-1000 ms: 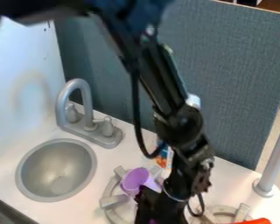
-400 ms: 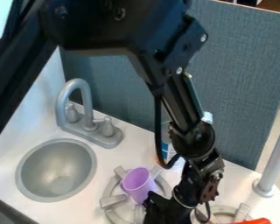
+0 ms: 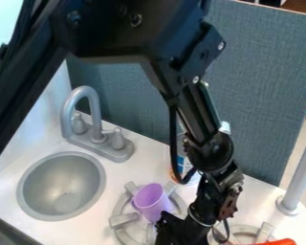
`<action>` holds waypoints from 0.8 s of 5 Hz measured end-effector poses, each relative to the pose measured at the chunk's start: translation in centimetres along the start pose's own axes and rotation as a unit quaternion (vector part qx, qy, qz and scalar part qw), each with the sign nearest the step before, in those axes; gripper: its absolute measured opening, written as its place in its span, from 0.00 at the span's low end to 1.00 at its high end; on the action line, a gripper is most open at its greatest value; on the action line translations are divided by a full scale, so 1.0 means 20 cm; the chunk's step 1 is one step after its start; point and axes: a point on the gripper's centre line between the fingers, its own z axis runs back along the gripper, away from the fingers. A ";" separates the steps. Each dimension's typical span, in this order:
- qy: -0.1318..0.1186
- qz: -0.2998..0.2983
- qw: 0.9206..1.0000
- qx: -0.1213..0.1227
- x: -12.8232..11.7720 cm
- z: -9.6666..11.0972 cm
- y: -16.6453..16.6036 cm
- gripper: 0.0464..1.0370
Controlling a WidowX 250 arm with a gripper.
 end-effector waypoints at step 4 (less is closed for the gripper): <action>-0.131 0.001 0.991 -0.023 -0.15 0.54 0.12 0.96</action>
